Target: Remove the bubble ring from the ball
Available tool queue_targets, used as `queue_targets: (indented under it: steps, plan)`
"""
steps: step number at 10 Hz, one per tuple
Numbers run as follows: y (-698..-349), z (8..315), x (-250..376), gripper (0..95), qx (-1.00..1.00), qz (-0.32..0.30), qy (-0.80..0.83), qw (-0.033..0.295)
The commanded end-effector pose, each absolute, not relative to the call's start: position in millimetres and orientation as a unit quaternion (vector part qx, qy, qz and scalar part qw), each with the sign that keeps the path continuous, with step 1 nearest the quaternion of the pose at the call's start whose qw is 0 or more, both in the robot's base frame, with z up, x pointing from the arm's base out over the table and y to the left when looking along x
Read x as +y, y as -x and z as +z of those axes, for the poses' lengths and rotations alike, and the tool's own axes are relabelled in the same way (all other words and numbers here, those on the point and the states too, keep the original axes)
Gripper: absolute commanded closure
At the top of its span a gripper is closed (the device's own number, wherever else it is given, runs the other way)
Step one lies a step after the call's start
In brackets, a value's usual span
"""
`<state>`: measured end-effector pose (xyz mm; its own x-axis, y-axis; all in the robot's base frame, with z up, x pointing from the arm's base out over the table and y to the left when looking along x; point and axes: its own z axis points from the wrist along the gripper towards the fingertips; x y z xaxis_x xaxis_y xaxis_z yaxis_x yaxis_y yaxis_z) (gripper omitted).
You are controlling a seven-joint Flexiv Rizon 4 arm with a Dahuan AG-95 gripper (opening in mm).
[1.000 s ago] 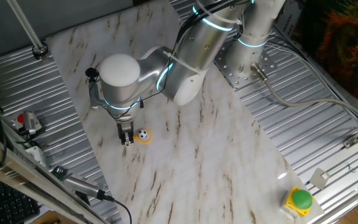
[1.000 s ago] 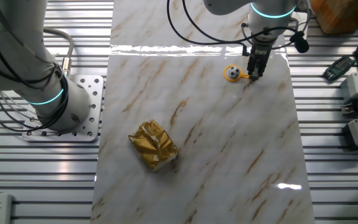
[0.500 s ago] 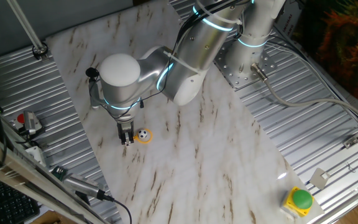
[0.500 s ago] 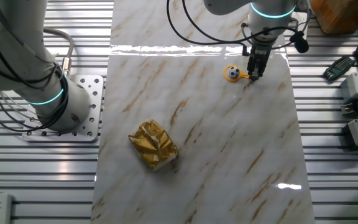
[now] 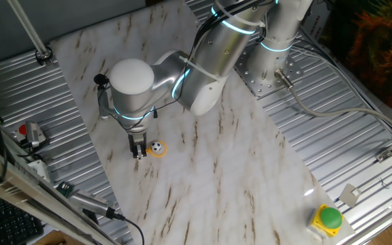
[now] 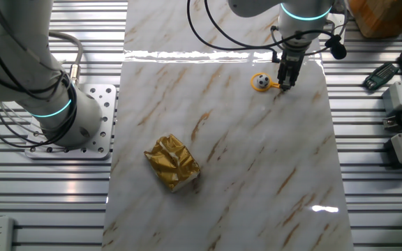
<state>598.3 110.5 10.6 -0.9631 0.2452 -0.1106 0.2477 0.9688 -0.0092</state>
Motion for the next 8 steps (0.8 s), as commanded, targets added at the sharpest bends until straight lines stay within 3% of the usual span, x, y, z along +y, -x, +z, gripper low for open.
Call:
queue_targets:
  steps: [1, 6, 7, 8]
  plan:
    - [-598.4, 10.6, 110.4, 76.0, 0.991, -0.011, -0.124, 0.055]
    - [-598.3, 10.0, 110.4, 76.0, 0.991, -0.011, -0.121, 0.058]
    - [-598.3, 9.7, 110.4, 95.0, 0.991, -0.011, -0.122, 0.059]
    - [-598.2, 9.2, 110.4, 95.0, 0.991, -0.011, -0.122, 0.059]
